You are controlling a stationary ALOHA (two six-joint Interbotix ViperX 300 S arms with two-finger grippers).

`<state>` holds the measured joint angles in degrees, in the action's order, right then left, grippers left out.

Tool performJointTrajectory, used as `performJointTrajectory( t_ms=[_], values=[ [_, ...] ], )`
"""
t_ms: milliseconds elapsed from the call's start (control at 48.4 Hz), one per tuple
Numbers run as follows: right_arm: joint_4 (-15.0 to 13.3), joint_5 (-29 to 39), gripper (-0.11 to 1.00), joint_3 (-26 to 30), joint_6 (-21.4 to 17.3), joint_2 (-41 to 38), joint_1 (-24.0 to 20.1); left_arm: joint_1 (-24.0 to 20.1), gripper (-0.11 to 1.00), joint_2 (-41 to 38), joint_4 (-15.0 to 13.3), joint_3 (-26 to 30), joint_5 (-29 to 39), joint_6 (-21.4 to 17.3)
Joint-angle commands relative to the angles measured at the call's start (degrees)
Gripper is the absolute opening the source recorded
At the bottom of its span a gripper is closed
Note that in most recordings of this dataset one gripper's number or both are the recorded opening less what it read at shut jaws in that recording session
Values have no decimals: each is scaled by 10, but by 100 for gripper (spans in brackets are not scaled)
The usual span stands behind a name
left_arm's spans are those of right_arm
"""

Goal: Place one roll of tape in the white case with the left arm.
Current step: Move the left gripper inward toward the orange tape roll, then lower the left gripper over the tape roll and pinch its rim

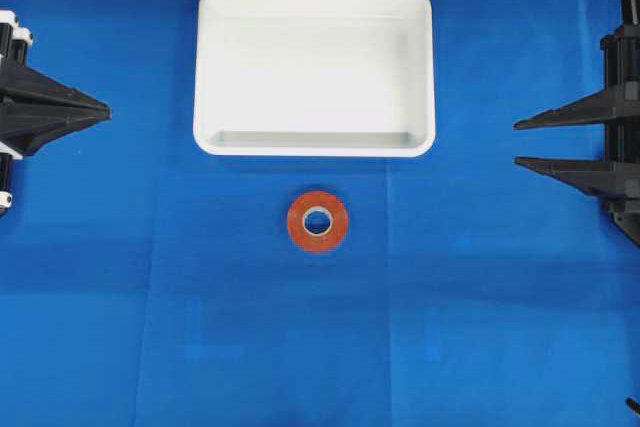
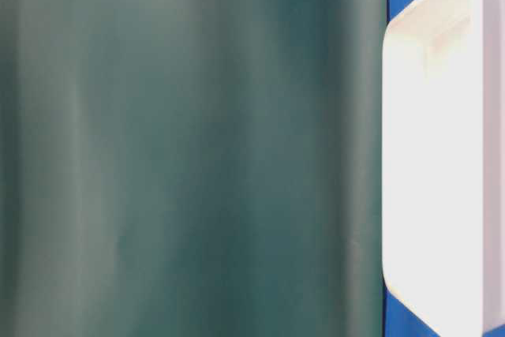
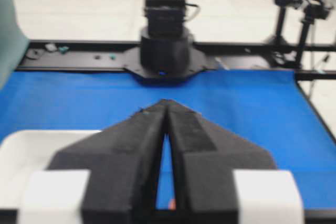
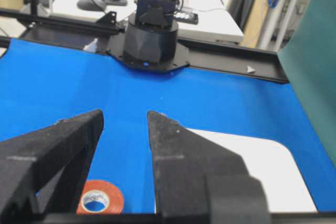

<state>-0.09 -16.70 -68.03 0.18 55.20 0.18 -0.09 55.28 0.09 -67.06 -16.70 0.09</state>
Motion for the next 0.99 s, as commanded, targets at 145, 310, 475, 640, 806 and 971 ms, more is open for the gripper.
performJointTrajectory(
  t_ms=[145, 310, 475, 640, 806, 971],
  values=[
    [-1, 18, -9, 25, 4, -10, 22, 28, 0, -10, 19, 6, 18, 7],
    [-1, 21, -11, 25, 4, -11, 32, 76, 0, -41, 19, 7, -16, 6],
    [-1, 21, -11, 25, 4, -17, 34, 96, 0, -109, 19, 16, -85, 7],
    [-1, 25, -11, 24, 4, -20, 34, 98, 1, -178, 19, 36, -127, 7],
    [-1, 33, -11, 24, 4, -20, 34, 105, 39, -260, 19, 79, -146, 7],
    [-1, 40, -11, 23, 4, -22, 36, 109, 84, -341, 19, 141, -123, 12]
  ],
)
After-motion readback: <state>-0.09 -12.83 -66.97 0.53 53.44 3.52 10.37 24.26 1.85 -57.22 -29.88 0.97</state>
